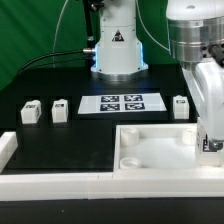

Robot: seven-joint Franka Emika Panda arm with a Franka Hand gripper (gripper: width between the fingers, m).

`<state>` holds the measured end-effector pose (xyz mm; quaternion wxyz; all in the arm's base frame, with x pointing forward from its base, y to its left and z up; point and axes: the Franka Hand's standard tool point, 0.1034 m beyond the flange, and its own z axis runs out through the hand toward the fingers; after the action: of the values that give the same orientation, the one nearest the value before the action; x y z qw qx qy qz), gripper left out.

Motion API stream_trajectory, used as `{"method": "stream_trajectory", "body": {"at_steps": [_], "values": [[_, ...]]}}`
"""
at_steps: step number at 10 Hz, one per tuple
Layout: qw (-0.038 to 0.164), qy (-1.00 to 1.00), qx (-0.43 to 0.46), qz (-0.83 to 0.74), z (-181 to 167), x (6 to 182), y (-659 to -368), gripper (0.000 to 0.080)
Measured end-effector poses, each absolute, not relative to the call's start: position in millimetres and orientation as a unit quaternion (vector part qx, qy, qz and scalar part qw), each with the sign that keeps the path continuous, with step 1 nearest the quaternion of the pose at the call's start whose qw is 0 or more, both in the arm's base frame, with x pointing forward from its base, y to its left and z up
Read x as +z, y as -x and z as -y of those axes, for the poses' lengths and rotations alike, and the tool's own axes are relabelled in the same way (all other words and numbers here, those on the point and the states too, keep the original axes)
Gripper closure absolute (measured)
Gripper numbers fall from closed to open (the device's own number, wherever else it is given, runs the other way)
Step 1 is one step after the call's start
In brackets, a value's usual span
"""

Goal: Assemble one leg

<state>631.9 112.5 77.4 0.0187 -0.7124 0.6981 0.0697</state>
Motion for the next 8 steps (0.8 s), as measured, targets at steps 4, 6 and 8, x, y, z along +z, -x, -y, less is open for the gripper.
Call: {"method": "stream_trajectory", "body": {"at_steps": [4, 6, 8], "values": [[0.029, 0.821, 0.066, -0.567, -112.6, 77.1, -631.6, 0.0151], [0.029, 0.873, 0.069, -0.482, -113.0, 76.3, -628.7, 0.0151], [0.033, 0.912, 0.066, -0.403, -114.2, 75.8, -628.1, 0.0151]]}}
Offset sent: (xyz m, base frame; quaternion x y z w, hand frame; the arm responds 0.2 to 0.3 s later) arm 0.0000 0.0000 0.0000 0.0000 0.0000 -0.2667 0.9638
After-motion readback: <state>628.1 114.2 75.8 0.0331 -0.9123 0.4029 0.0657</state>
